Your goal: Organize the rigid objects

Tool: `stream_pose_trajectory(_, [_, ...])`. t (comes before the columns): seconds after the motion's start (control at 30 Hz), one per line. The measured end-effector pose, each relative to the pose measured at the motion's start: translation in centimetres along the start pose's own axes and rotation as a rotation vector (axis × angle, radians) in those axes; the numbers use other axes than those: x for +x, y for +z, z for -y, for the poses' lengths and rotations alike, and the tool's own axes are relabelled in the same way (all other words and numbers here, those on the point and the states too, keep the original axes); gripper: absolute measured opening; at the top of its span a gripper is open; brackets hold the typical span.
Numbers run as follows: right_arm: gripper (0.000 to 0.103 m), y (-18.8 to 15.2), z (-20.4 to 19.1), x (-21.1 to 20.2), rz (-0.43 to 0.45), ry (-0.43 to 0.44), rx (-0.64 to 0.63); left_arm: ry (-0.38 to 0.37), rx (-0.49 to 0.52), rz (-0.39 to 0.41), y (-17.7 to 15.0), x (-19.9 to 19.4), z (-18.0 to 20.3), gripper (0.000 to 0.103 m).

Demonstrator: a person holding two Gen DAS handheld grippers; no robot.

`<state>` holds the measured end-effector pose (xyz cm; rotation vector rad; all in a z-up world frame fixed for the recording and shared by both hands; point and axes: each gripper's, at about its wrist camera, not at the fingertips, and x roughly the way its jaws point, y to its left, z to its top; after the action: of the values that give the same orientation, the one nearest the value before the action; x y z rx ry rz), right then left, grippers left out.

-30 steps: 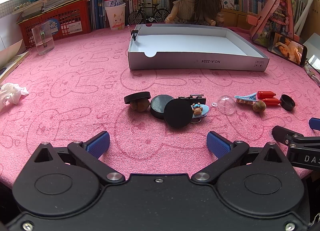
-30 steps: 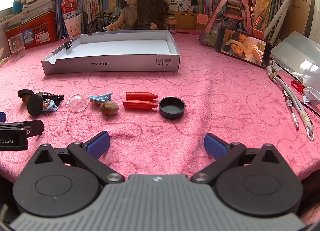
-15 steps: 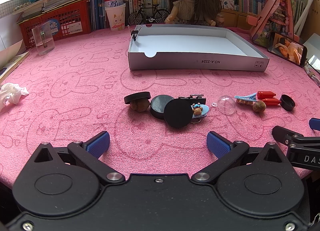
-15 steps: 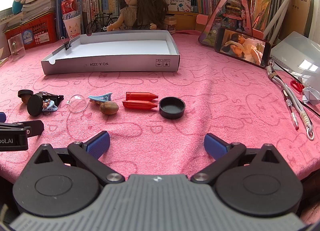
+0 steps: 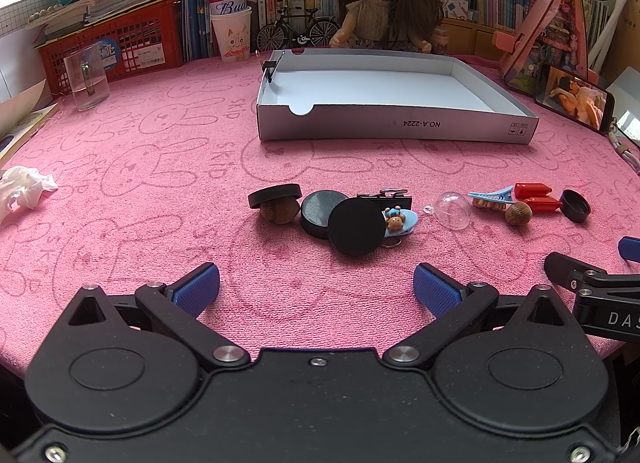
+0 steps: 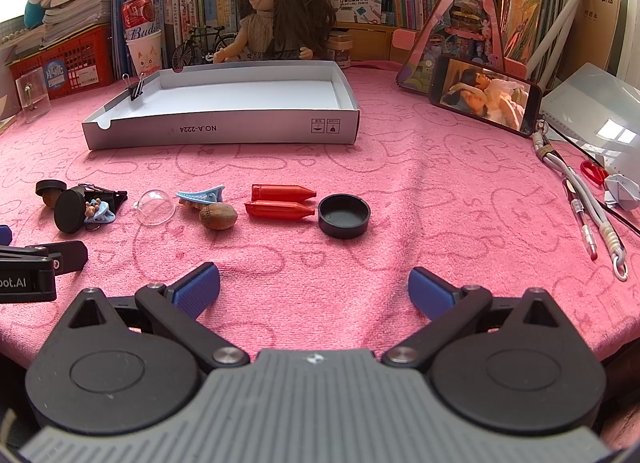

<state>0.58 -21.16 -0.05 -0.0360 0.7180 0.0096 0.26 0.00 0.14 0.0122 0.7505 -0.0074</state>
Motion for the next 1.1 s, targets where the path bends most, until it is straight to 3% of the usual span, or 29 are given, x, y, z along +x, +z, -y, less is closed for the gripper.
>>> stream_pose_trajectory(1.1, [0.103,-0.04,0.48,-0.29,0.018,0.023,-0.012,-0.001,0.003,0.027,-0.22,-0.52,0.12,0.103])
